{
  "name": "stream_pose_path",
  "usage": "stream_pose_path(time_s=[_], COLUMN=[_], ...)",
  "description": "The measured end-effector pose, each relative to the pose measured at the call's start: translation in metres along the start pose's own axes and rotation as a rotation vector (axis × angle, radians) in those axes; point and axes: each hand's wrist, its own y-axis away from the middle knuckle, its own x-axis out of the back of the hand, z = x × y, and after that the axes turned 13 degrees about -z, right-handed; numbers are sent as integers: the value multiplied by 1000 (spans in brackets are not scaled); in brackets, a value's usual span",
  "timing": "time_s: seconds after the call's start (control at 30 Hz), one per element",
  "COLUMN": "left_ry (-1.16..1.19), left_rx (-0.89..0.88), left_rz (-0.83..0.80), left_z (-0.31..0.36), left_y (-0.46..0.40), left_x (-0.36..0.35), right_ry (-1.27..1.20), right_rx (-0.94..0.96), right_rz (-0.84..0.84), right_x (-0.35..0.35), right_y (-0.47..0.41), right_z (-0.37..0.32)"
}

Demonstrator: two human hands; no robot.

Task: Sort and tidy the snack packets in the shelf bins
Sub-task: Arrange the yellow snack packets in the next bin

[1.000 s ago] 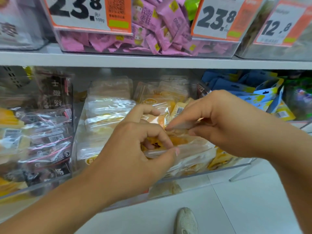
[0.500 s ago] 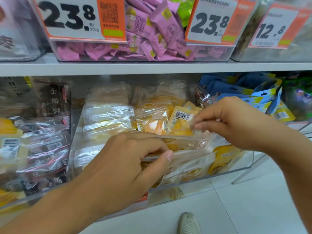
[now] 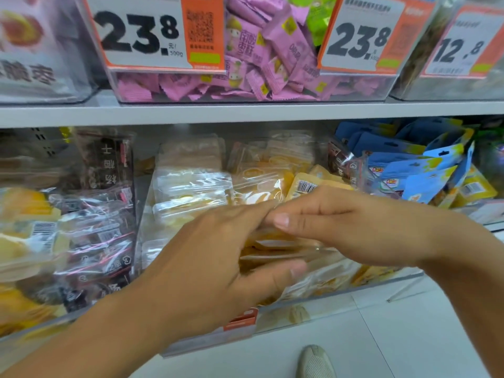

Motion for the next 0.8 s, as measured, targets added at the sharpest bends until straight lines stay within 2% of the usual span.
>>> stream_pose_path(time_s=[0.03, 0.07, 0.13, 0.2, 0.23, 0.3, 0.43, 0.5, 0.57, 0.7, 0.8], left_ry=[-26, -60, -103, -153, -170, -170, -132, -129, -131, -90, -70], left_rx=[6, 12, 8, -7, -15, -34, -46, -32, -21, 2, 5], left_rz=[-25, -26, 10, 59, 80, 81, 47, 41, 49, 75, 73], left_z=[0, 0, 4, 7, 7, 4, 2, -1, -4, -5, -4], left_y=[1, 3, 6, 7, 6, 5, 4, 4, 4, 3, 1], left_x=[-1, -4, -10, -15, -17, -16, -12, -12, -13, -14, -14], right_ry=[-99, -204, -305, -71, 61, 172, 290, 261, 143, -79, -41], right_rx=[0, -38, -146, -287, -337, -367, -425, -460, -453, -344, -264], right_rz=[-33, 7, 270, 567, 627, 579, 338, 320, 403, 682, 791], right_x=[0, 1, 9, 22, 27, 33, 36, 39, 42, 41, 36], right_y=[4, 6, 9, 7, 2, -16, -58, -68, -70, -67, -61], right_z=[-3, -4, 7, 23, 28, 32, 39, 43, 49, 67, 67])
